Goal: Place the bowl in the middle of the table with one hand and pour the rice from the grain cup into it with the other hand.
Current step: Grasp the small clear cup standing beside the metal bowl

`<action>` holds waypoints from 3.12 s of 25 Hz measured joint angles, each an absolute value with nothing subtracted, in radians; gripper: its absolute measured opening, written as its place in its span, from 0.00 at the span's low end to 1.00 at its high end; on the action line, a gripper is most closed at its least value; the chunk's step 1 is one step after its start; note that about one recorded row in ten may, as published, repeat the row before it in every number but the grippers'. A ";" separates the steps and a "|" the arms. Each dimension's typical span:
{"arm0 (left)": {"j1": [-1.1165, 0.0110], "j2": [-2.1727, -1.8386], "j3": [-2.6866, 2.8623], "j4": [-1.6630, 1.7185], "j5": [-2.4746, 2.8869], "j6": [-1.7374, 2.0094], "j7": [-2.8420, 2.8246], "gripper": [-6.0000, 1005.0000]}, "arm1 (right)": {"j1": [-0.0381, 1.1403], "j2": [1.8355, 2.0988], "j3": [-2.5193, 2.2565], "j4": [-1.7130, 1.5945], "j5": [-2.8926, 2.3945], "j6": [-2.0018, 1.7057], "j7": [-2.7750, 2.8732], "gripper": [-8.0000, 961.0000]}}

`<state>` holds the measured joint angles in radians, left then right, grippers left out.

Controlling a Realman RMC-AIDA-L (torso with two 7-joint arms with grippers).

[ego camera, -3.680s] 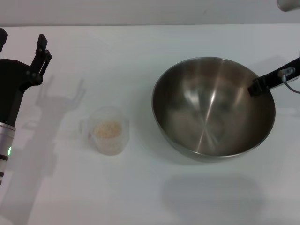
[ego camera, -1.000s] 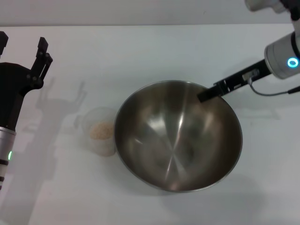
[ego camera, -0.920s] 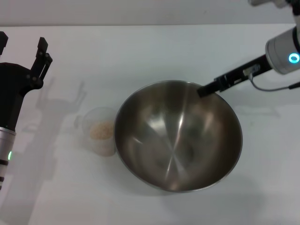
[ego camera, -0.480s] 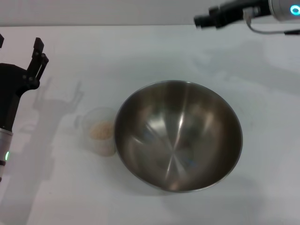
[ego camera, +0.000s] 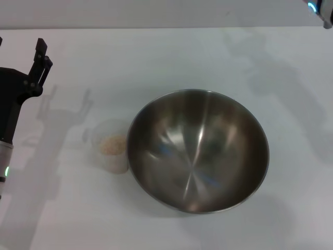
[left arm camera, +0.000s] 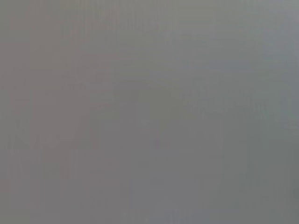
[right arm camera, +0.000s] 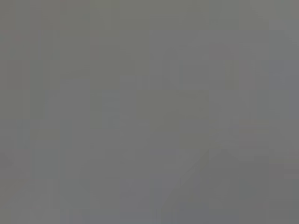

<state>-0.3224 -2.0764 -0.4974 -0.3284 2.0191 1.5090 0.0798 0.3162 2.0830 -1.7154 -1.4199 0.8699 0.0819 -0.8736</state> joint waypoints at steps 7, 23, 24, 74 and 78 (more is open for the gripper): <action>-0.323 -2.077 -0.497 -0.334 2.019 1.510 0.080 0.77 | 0.236 2.083 -2.018 -1.202 0.870 -0.721 -0.812 0.49; -0.237 -2.076 -0.472 -0.336 2.025 1.529 0.039 0.76 | 0.322 2.055 -2.049 -0.297 0.626 -1.478 0.313 0.49; -0.220 -2.076 -0.464 -0.336 2.026 1.536 0.039 0.76 | 0.324 2.054 -2.046 -0.270 0.623 -1.482 0.325 0.49; -0.225 -2.072 -0.207 -0.284 2.020 1.286 0.040 0.75 | 0.397 2.028 -1.999 -0.132 0.631 -1.371 0.345 0.49; -0.229 -2.076 -0.214 -0.283 2.019 1.273 0.047 0.75 | 0.400 2.029 -1.998 -0.135 0.631 -1.364 0.347 0.49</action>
